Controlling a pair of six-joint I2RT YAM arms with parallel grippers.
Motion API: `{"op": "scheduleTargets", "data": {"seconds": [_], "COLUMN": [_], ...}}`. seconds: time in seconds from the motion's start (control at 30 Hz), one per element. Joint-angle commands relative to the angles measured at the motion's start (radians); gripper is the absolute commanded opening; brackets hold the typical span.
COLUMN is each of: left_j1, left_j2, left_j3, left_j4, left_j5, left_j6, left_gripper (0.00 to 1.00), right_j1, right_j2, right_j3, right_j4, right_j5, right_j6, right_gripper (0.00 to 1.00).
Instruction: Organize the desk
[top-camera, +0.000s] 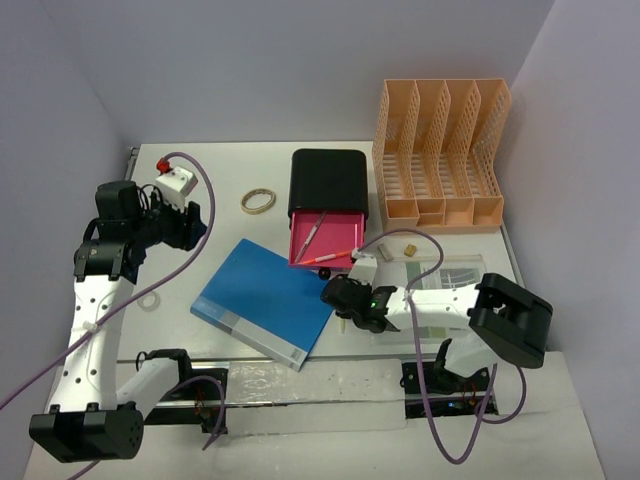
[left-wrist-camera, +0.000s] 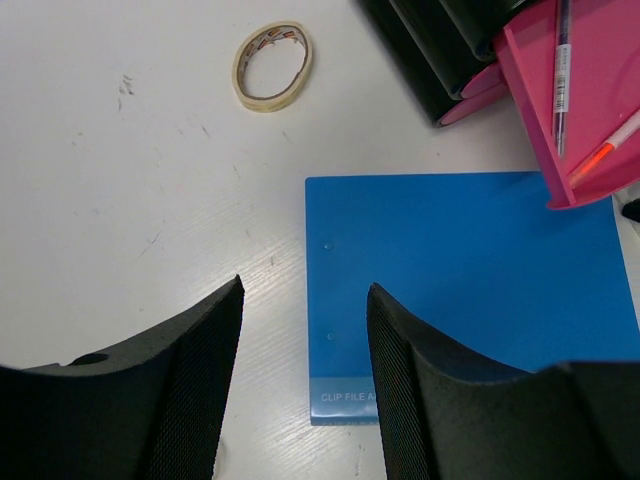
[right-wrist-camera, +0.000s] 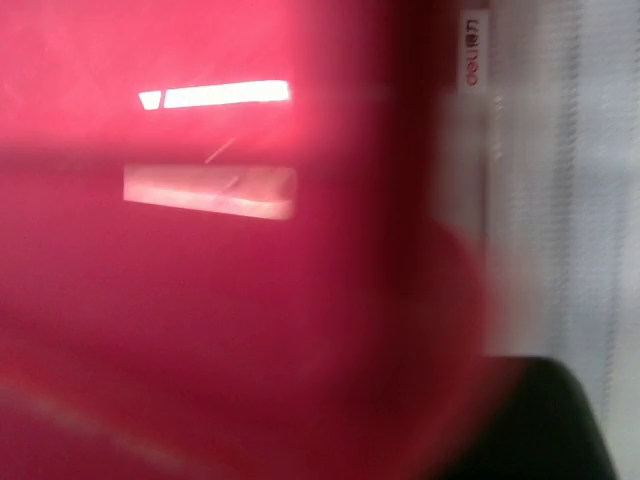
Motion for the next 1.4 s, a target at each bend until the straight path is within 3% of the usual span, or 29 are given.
{"op": "scheduleTargets", "data": {"seconds": [0.0, 0.53, 0.77, 0.87, 0.9, 1.03, 1.13, 1.17, 1.23, 1.37], "left_j1": [0.033, 0.050, 0.054, 0.056, 0.056, 0.056, 0.056, 0.056, 0.056, 0.057], "left_j2": [-0.009, 0.000, -0.004, 0.000, 0.006, 0.025, 0.033, 0.033, 0.027, 0.010], "left_j3": [-0.006, -0.018, -0.021, -0.021, -0.021, -0.020, -0.017, -0.019, -0.023, -0.045], "left_j4": [0.007, 0.011, 0.005, 0.005, 0.007, 0.006, -0.002, -0.008, -0.012, -0.005], "left_j5": [0.057, 0.106, 0.112, 0.121, 0.127, 0.152, 0.158, 0.157, 0.152, 0.126], "left_j6": [0.021, 0.036, 0.050, 0.051, 0.048, 0.040, 0.041, 0.045, 0.052, 0.066], "left_gripper": [0.59, 0.59, 0.59, 0.59, 0.59, 0.59, 0.59, 0.59, 0.59, 0.59], "right_j1": [0.097, 0.110, 0.042, -0.047, -0.075, -0.148, -0.150, -0.150, -0.151, -0.162], "right_j2": [0.045, -0.317, -0.568, -0.754, -0.786, -0.832, -0.716, -0.636, -0.551, -0.309], "right_j3": [0.007, -0.044, 0.009, 0.081, 0.099, 0.222, 0.304, 0.358, 0.415, 0.571], "right_j4": [-0.180, -0.315, -0.579, -0.592, -0.555, -0.221, -0.113, -0.082, -0.077, -0.115], "right_j5": [0.012, 0.073, 0.198, 0.240, 0.230, 0.109, 0.017, -0.083, -0.196, -0.283], "right_j6": [0.112, 0.129, 0.116, -0.003, -0.132, -0.501, -0.686, -0.807, -0.954, -1.114], "right_gripper": [0.00, 0.00, 0.00, 0.00, 0.00, 0.00, 0.00, 0.00, 0.00, 0.00]}}
